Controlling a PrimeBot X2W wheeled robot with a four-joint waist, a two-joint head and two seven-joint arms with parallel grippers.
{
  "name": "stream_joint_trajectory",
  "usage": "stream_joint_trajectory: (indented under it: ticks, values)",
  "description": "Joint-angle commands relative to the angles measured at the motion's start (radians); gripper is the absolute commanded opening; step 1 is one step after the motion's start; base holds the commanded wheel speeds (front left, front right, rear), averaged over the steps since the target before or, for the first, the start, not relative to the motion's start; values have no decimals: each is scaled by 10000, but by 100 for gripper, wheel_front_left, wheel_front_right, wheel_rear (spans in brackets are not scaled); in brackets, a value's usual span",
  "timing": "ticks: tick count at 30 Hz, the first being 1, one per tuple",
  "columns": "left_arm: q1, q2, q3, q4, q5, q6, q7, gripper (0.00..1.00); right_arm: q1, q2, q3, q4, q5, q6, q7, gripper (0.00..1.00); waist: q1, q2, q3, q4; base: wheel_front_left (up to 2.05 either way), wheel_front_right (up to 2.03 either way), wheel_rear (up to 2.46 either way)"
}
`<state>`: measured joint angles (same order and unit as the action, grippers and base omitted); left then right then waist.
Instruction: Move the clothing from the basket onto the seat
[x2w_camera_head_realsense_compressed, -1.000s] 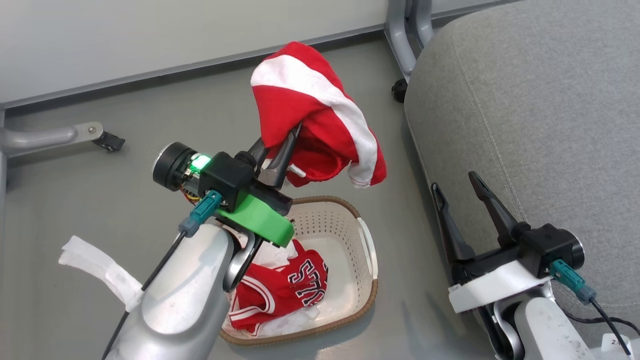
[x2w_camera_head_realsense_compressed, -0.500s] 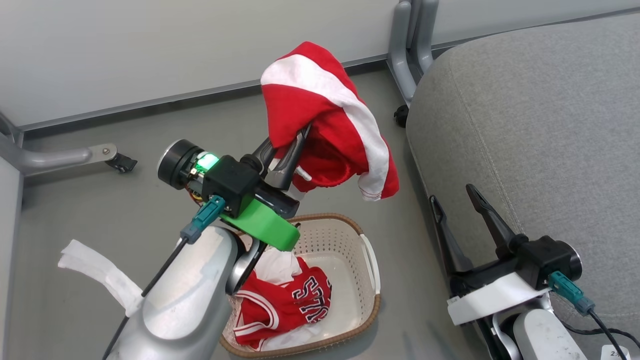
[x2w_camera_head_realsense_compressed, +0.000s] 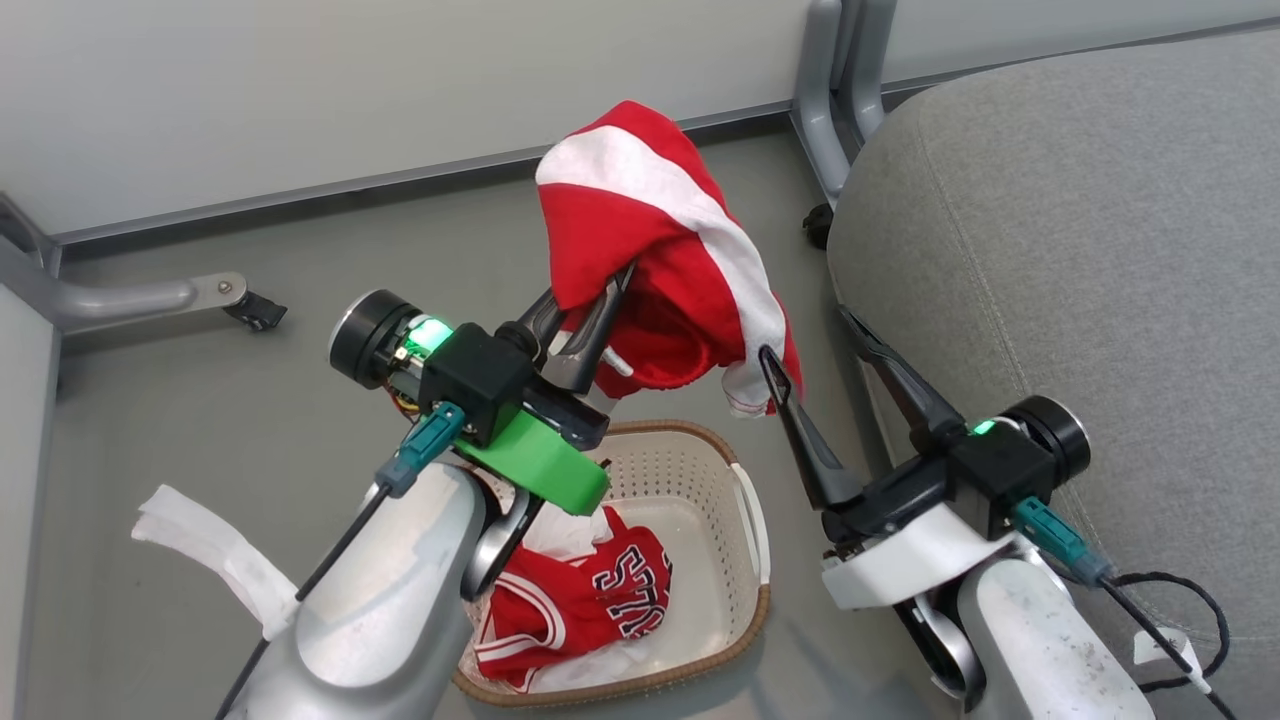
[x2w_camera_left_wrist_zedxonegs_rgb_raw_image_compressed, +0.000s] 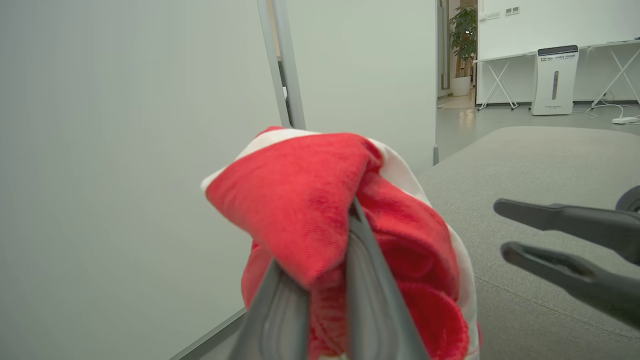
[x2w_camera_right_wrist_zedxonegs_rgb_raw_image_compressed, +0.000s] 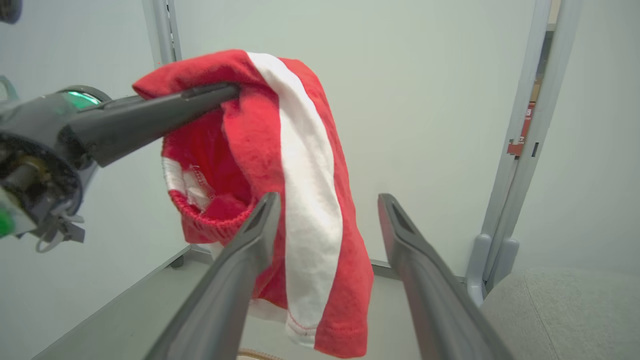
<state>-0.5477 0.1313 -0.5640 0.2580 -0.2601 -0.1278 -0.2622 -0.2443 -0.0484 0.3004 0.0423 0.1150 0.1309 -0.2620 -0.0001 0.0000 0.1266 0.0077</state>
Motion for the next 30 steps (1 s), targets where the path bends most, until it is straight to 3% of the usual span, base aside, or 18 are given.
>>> stream_joint_trajectory:
  ticks: [1,15,30]
  values:
    - [99,-30,-43,-8,-7,-44,-39,0,-256,-37,128,65,-124,-3,-46,100,1,0,33,52,0,0,0]
    - [-164,-359,-587,-74,15,-44,-41,0,-1702,-36,599,1419,-788,-3,-36,100,1,0,346,362,0,0,0]
    - [-199,-539,-1394,-148,-186,-45,-41,0,-2372,-35,778,2657,-150,-3,-36,100,1,0,563,450,0,0,0]
